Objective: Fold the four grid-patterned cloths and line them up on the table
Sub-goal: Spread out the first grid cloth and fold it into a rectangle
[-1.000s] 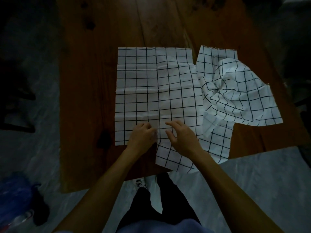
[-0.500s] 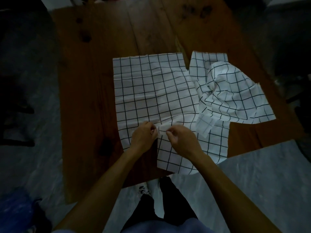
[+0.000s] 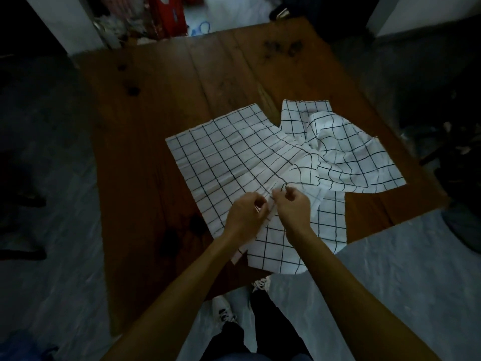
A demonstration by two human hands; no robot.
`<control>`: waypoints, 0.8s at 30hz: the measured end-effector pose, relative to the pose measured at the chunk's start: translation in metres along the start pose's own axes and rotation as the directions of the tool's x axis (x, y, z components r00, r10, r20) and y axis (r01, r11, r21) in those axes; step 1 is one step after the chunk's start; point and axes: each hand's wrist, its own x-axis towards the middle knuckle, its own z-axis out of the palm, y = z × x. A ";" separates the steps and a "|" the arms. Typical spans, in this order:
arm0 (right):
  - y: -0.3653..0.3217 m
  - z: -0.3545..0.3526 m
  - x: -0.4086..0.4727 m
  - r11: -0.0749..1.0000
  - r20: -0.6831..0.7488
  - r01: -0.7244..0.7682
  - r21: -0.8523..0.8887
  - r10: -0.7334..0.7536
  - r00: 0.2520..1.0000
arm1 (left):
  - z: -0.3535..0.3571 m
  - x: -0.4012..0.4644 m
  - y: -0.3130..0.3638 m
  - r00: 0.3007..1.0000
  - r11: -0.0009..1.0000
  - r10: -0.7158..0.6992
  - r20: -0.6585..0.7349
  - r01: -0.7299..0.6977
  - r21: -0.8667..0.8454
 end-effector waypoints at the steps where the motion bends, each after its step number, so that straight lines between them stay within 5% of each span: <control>1: -0.006 0.000 0.001 0.999 -0.035 0.019 0.031 -0.018 0.999 | -0.005 0.001 0.005 1.000 1.000 0.020 0.010 -0.020 -0.007; 4: -0.026 -0.007 0.007 0.980 -0.072 0.179 -0.085 -0.186 0.980 | -0.035 0.015 0.019 0.989 0.991 0.133 -0.066 -0.133 -0.005; 7: -0.055 -0.016 0.011 0.907 0.070 0.322 -0.270 -0.315 0.947 | -0.081 0.044 0.048 0.928 0.923 0.364 -0.085 -0.346 0.168; 12: -0.095 -0.023 0.016 0.750 0.306 0.495 -0.439 -0.393 0.867 | -0.134 0.078 0.113 0.797 0.562 0.546 0.259 -0.578 0.592; 15: -0.113 -0.031 0.016 0.695 0.377 0.551 -0.461 -0.409 0.831 | -0.144 0.089 0.130 0.755 0.392 0.532 0.383 -0.621 0.679; 19: -0.128 -0.039 0.024 0.651 0.351 0.567 -0.505 -0.445 0.824 | -0.151 0.105 0.128 0.802 0.382 0.465 0.375 -0.564 0.732; 24: -0.136 -0.038 0.044 0.572 0.419 0.494 -0.655 -0.269 0.867 | -0.176 0.117 0.119 0.874 0.488 0.461 0.156 -0.397 0.778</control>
